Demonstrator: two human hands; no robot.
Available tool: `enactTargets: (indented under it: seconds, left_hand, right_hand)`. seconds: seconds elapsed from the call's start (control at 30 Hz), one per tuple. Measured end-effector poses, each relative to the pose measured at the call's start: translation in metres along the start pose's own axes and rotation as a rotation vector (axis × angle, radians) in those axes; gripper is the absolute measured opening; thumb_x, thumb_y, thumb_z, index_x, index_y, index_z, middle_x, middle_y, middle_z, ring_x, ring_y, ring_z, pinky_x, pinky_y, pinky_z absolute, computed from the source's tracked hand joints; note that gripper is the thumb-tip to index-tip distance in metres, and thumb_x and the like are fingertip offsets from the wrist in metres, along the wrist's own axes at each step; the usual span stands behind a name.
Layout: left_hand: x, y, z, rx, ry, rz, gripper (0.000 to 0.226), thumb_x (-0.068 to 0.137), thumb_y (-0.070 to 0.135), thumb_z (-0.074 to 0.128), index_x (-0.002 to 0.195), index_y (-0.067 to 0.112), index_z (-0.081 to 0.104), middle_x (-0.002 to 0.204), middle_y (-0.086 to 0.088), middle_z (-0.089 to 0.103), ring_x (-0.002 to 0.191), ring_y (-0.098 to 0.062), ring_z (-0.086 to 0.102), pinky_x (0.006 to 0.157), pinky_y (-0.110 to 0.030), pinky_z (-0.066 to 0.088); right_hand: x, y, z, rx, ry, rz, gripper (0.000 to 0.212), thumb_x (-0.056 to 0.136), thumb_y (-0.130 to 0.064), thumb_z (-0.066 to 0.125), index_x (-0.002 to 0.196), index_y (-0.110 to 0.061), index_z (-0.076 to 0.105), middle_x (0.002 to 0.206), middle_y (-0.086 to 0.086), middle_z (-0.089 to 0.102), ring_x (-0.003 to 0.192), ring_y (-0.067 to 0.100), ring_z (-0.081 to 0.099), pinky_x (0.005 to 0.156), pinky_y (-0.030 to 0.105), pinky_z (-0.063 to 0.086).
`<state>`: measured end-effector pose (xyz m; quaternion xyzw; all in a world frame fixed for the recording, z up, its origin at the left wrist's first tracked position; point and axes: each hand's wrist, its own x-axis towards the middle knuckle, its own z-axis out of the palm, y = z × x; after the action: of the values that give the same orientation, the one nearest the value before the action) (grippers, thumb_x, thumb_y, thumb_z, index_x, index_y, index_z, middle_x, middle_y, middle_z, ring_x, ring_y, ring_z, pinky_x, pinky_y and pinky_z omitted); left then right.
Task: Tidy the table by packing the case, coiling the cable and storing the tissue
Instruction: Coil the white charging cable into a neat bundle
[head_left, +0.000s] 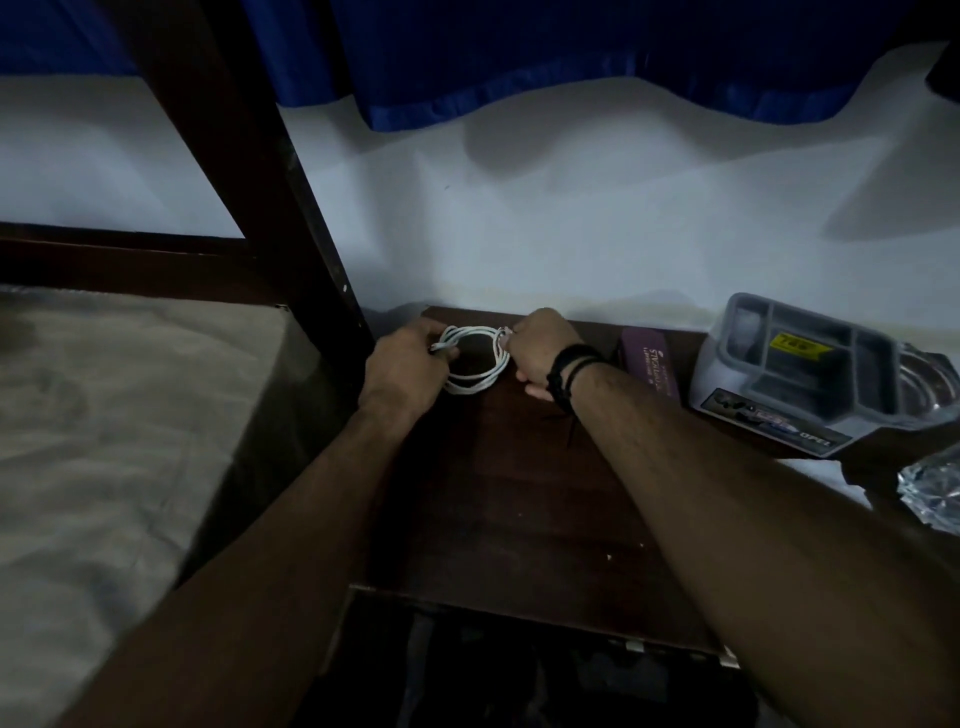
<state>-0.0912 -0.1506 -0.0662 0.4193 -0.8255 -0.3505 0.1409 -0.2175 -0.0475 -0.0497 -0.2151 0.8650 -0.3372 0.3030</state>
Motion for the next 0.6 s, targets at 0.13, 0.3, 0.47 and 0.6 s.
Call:
enactTargets:
  seconds: [0.13, 0.3, 0.47, 0.6]
  left_hand:
    - [0.0, -0.003, 0.004, 0.016, 0.017, 0.027, 0.025, 0.089, 0.034, 0.07, 0.113, 0.035, 0.072, 0.107, 0.001, 0.076, 0.091, -0.024, 0.073, 0.081, -0.043, 0.062]
    - [-0.003, -0.01, 0.006, -0.087, 0.043, 0.018, 0.023, 0.088, 0.032, 0.07, 0.111, 0.035, 0.072, 0.099, 0.001, 0.077, 0.082, -0.025, 0.074, 0.08, -0.043, 0.062]
    - [-0.004, -0.011, 0.007, -0.066, 0.067, 0.024, 0.023, 0.091, 0.029, 0.069, 0.113, 0.032, 0.073, 0.102, 0.001, 0.077, 0.084, -0.027, 0.074, 0.086, -0.039, 0.06]
    - [-0.005, -0.003, 0.009, 0.046, 0.099, 0.032, 0.027, 0.094, 0.027, 0.065, 0.119, 0.031, 0.072, 0.112, -0.002, 0.076, 0.106, -0.025, 0.069, 0.093, -0.031, 0.053]
  right_hand:
    - [0.007, -0.001, 0.002, -0.023, 0.078, -0.013, 0.013, 0.097, -0.013, 0.053, 0.099, -0.004, 0.062, 0.104, 0.018, 0.066, 0.103, 0.036, 0.067, 0.091, 0.043, 0.056]
    - [0.01, -0.003, 0.003, 0.016, 0.076, 0.051, 0.031, 0.098, -0.025, 0.056, 0.114, -0.001, 0.068, 0.118, 0.022, 0.071, 0.112, 0.039, 0.068, 0.095, 0.048, 0.058]
    - [-0.004, -0.012, -0.008, 0.054, -0.058, 0.096, 0.017, 0.101, -0.005, 0.046, 0.097, -0.002, 0.063, 0.101, 0.017, 0.063, 0.09, 0.027, 0.057, 0.091, 0.04, 0.054]
    - [-0.01, -0.016, -0.011, 0.1, -0.138, 0.158, 0.023, 0.097, -0.008, 0.051, 0.075, -0.007, 0.057, 0.079, 0.01, 0.064, 0.066, 0.016, 0.055, 0.063, 0.027, 0.049]
